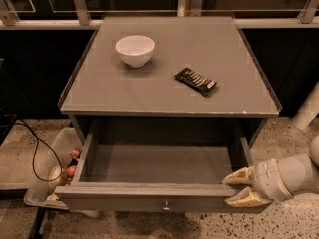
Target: Open top drawer
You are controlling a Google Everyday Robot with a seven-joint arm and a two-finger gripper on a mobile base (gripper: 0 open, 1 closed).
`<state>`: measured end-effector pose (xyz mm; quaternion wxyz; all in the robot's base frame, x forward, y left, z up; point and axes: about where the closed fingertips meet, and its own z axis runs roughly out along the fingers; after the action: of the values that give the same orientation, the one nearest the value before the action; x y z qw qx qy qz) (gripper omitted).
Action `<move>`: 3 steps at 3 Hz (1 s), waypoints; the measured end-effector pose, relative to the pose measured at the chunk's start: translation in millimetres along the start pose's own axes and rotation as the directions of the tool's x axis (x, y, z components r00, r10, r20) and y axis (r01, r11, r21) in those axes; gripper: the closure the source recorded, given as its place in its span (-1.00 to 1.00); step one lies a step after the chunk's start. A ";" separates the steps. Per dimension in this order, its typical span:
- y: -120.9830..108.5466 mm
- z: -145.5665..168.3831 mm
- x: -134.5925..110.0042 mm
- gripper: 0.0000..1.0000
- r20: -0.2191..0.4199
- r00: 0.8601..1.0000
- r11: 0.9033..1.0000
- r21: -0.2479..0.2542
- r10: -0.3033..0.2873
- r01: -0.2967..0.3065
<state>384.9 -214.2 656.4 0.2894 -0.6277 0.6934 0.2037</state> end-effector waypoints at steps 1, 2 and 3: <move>-0.1 -0.1 0.1 0.15 0.000 1.000 1.000 0.000 0.000 0.000; -1.7 -2.0 2.3 -0.31 0.000 1.000 1.000 0.000 0.000 0.000; 43.6 -6.0 7.7 -0.25 0.023 1.000 0.999 -0.034 -0.021 0.021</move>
Offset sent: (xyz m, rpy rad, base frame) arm -0.0136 0.0035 -0.0045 0.0370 0.0265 0.0433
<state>340.6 -218.2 652.2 0.2885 -0.6374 0.6799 0.2195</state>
